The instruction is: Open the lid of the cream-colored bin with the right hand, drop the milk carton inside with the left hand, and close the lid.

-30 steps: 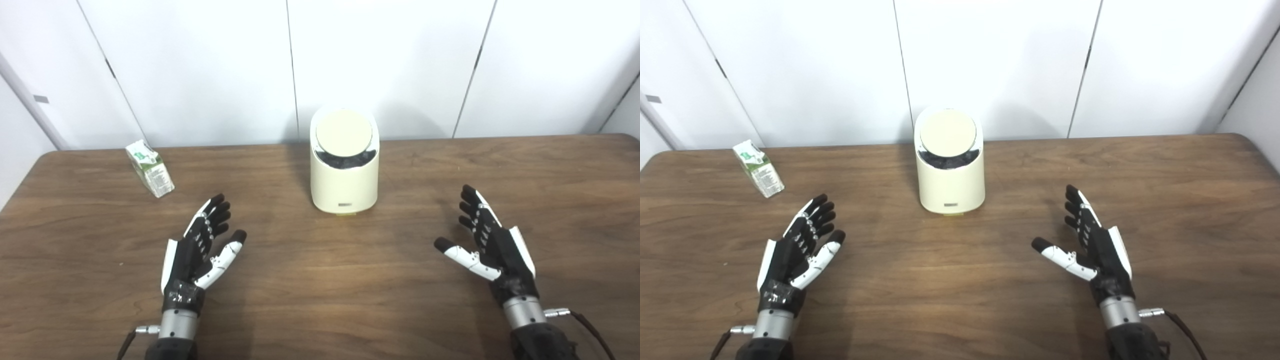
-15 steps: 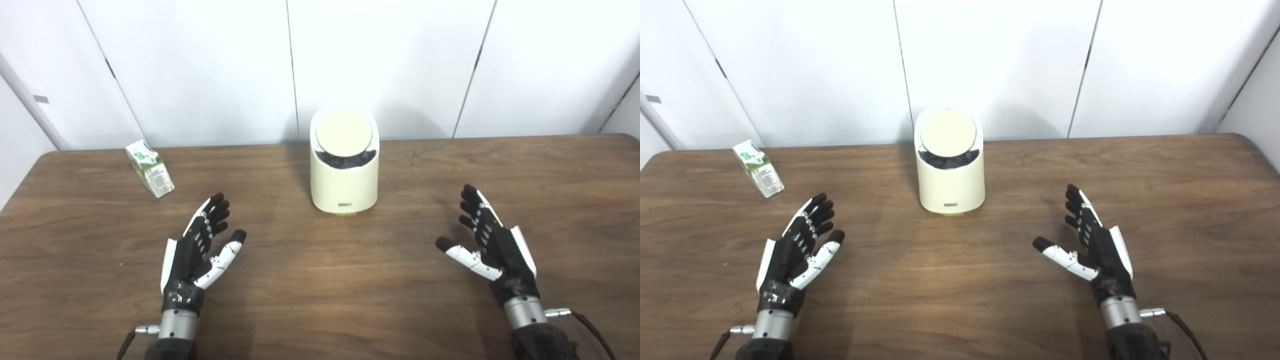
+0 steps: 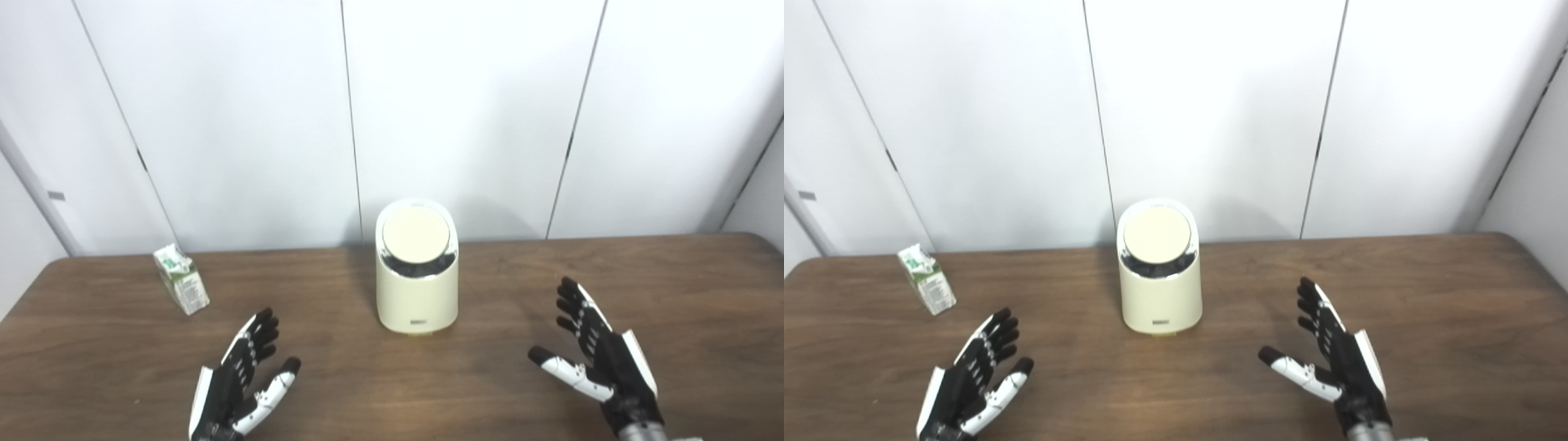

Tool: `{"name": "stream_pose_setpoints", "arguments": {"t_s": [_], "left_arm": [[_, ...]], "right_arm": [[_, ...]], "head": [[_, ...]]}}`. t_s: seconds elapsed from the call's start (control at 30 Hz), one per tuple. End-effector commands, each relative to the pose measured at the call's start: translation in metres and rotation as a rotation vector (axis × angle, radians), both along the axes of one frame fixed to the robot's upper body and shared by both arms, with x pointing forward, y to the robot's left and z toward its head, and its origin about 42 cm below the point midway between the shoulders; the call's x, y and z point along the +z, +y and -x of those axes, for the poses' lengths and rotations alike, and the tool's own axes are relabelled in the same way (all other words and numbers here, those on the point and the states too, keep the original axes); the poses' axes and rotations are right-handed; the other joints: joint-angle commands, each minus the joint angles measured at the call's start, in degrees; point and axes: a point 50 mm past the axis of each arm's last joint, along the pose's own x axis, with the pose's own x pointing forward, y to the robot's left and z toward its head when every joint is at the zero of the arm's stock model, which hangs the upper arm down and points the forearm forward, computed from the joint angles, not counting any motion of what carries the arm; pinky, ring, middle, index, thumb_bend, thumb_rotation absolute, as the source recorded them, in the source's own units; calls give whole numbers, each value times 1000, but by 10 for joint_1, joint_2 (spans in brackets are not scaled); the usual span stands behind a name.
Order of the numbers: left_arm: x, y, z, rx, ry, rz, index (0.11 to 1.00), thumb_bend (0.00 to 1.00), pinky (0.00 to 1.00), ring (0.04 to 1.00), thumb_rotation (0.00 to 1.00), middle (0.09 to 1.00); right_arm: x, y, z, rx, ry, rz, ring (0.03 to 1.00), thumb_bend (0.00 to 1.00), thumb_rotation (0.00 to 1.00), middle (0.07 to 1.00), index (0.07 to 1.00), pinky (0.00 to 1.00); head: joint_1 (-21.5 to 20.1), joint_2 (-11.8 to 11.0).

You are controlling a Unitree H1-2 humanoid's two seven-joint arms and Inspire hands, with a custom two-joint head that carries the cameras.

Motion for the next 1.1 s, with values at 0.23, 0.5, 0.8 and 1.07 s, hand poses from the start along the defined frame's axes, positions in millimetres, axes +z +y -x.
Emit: {"name": "stream_pose_setpoints", "arguments": {"t_s": [0.23,0.5,0.8,1.07], "left_arm": [[-24,-4,25,14,90,-27,920,522,860,872,267,877],[-22,-6,27,18,102,-36,919,515,871,876,257,873],[-21,-10,28,18,105,-32,925,508,886,883,249,877],[-18,-12,30,15,112,-26,923,509,879,880,247,874]], "right_arm": [[53,13,-32,20,-157,43,910,814,476,920,936,877],[72,26,-44,32,-164,15,912,885,422,924,934,882],[99,53,-68,57,-187,52,905,879,387,916,929,833],[112,75,-97,58,-166,119,909,854,366,911,926,822]], "head": [[0,-11],[0,-12],[3,-10],[11,-7]]}}
